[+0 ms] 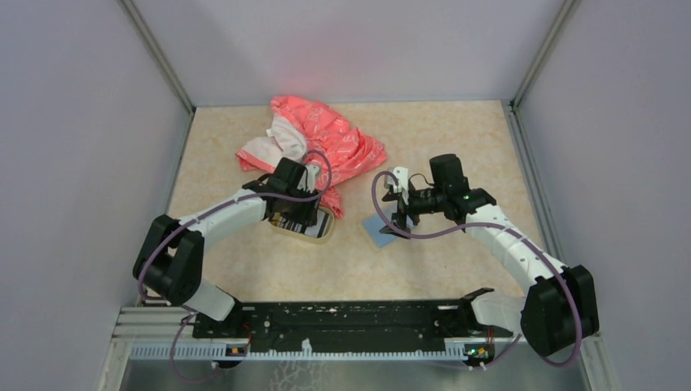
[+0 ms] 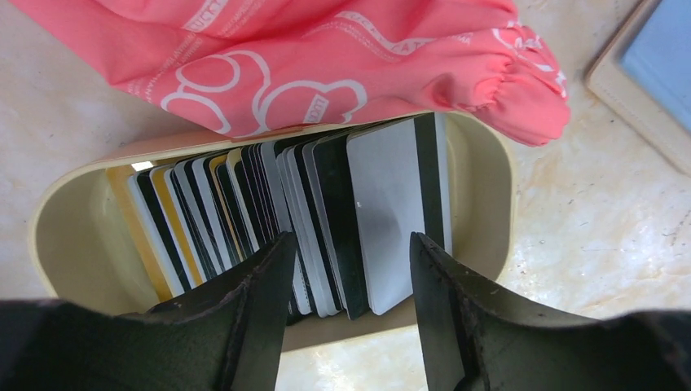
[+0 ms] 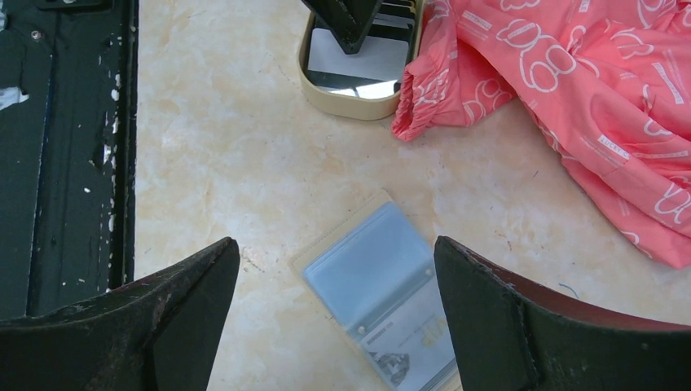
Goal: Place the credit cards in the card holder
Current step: Pick up the credit card from the storage box.
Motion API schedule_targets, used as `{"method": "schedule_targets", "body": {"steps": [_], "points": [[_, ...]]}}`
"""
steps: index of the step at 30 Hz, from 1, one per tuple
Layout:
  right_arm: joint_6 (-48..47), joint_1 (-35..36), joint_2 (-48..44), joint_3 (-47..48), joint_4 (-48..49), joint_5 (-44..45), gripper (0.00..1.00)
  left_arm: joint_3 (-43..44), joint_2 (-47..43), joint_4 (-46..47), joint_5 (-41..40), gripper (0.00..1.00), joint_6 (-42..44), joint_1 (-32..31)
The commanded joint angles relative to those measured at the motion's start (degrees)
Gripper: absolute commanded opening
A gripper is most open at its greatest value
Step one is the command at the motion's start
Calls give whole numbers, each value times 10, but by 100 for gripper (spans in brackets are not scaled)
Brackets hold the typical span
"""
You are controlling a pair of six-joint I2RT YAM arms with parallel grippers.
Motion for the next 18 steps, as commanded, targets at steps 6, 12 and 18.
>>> {"method": "schedule_targets", "body": {"steps": [6, 12, 18], "points": [[-9, -5, -5, 4, 10, -22, 89, 35, 40, -24, -71, 61, 14, -28], [-10, -5, -5, 5, 9, -23, 89, 39, 57, -34, -114, 60, -9, -38], [-10, -5, -5, 5, 8, -23, 89, 41, 59, -35, -124, 52, -22, -46]]}}
